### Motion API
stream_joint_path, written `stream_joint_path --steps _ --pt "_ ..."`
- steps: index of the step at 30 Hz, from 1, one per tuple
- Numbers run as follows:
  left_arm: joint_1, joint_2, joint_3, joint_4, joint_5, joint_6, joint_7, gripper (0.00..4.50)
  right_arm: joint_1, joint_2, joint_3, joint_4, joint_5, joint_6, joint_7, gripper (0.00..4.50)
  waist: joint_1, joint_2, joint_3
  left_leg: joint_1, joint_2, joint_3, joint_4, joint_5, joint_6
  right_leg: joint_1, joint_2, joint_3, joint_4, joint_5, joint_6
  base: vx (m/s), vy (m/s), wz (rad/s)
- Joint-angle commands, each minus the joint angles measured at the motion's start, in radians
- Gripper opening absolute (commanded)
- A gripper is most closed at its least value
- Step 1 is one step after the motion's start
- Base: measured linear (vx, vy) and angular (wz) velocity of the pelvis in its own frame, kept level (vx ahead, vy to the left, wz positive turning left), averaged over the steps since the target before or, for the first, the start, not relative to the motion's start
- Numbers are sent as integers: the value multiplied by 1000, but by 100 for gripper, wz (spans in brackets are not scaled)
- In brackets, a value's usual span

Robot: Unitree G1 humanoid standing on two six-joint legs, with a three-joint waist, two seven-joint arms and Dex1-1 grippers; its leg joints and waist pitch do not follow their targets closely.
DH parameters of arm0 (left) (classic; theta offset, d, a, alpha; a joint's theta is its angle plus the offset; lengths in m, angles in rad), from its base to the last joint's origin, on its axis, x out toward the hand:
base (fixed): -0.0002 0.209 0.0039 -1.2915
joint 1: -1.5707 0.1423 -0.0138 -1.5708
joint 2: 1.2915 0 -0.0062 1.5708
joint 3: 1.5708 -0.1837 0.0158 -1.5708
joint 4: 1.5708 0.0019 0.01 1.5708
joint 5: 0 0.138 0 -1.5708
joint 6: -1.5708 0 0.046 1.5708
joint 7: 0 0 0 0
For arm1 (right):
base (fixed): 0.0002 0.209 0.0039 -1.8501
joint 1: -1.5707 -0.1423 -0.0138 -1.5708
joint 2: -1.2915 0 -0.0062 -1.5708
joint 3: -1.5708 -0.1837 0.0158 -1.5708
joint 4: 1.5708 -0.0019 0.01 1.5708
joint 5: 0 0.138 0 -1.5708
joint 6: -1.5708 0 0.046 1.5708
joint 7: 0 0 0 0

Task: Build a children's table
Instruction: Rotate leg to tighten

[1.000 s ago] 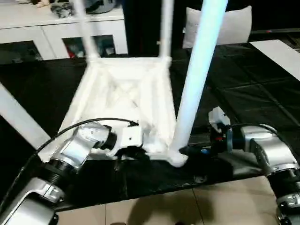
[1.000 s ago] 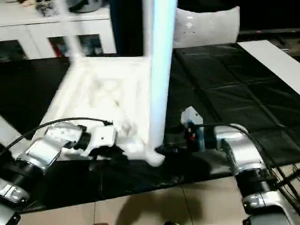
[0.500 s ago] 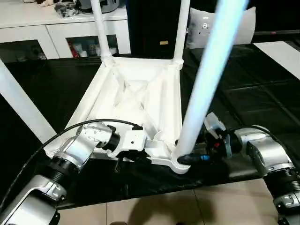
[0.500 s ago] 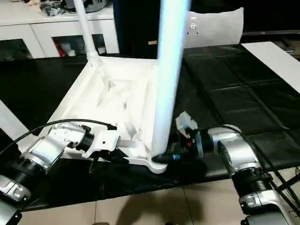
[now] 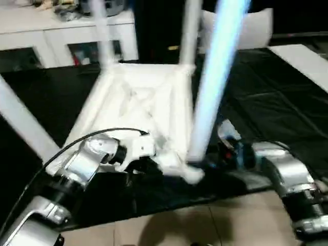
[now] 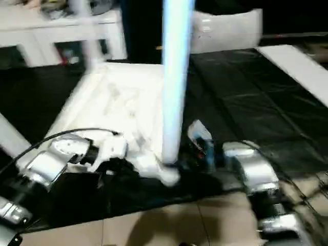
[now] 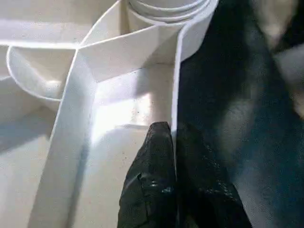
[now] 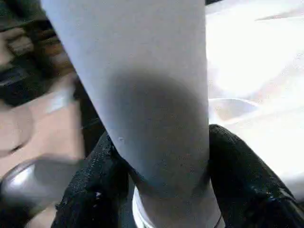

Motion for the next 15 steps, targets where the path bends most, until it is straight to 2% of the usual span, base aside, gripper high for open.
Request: stream_joint_path --steps 1,2,3,4,5,6,7,8,9,10,11,12,13,14,15 --pt "16 -71 7 -79 -30 81 85 0 -7 74 6 -7 -18 50 -160 208 -15 -17 -54 -25 9 19 -65 -95 46 79 -57 25 -120 -595 121 0 0 0" --pt "21 -83 15 -94 -27 105 112 0 -7 95 0 -7 -25 62 -204 208 -23 -11 -53 -23 11 18 -64 -111 49 80 -55 18 -126 -599 131 0 0 0" --pt "24 -90 19 -103 -24 119 127 0 -7 107 -3 -7 -30 69 -229 207 -46 -1 -51 -22 25 11 -68 -149 57 86 -54 3 -139 -595 142 0 0 0" --pt "29 -101 24 -118 -21 140 147 0 -8 124 -6 -7 -39 77 -267 207 -66 11 -52 -23 49 0 -75 -199 58 101 -59 -6 -135 -564 138 0 0 0" --pt "36 -118 30 -138 -17 170 175 0 -11 152 -15 -2 -54 88 -333 207 -73 12 -52 -33 65 -11 -86 -224 60 113 -61 1 -120 -537 135 0 0 0" --pt "41 -143 40 -161 -7 207 218 0 -18 189 -34 9 -67 114 -421 207 -81 16 -51 -37 93 -25 -103 -271 58 119 -68 23 -91 -484 114 0 0 0" --pt "47 -170 46 -190 3 253 267 0 -28 237 -64 26 -76 151 -535 207 -94 13 -46 -28 86 -23 -105 -304 44 111 -73 31 -94 -488 95 0 0 0" --pt "49 -198 52 -209 17 284 320 0 -36 278 -90 45 -77 162 -621 207 -101 11 -45 -25 69 -18 -97 -304 34 107 -75 25 -105 -517 95 0 0 0" --pt "47 -219 55 -212 27 293 352 0 -37 298 -93 54 -79 141 -647 207 -118 6 -42 -16 31 -1 -71 -275 22 92 -73 1 -138 -603 117 0 0 0" --pt "45 -236 56 -217 35 304 381 0 -37 319 -99 60 -79 122 -672 207 -127 8 -45 -2 14 11 -56 -255 35 83 -71 -24 -160 -638 140 0 0 0" --pt "43 -247 56 -220 41 311 399 0 -37 333 -103 63 -78 110 -689 241 -132 12 -45 -5 17 8 -58 -254 43 87 -70 -29 -160 -628 144 0 0 0" --pt "38 -261 55 -214 45 307 418 0 -40 347 -108 71 -71 90 -697 261 -138 19 -47 -19 40 -7 -72 -264 54 106 -70 -21 -146 -578 143 0 0 0" --pt "33 -272 53 -209 50 305 435 0 -40 358 -112 73 -64 76 -697 261 -142 20 -48 -29 64 -17 -87 -282 66 112 -73 0 -121 -521 129 0 0 0" --pt "28 -276 48 -203 56 300 445 0 -38 362 -111 70 -60 58 -685 278 -143 18 -49 -30 64 -20 -89 -280 66 110 -76 8 -117 -507 122 0 0 0" --pt "24 -278 45 -199 60 297 450 0 -35 363 -110 66 -57 46 -676 286 -141 18 -50 -26 45 -12 -82 -245 59 103 -82 11 -121 -498 103 0 0 0"
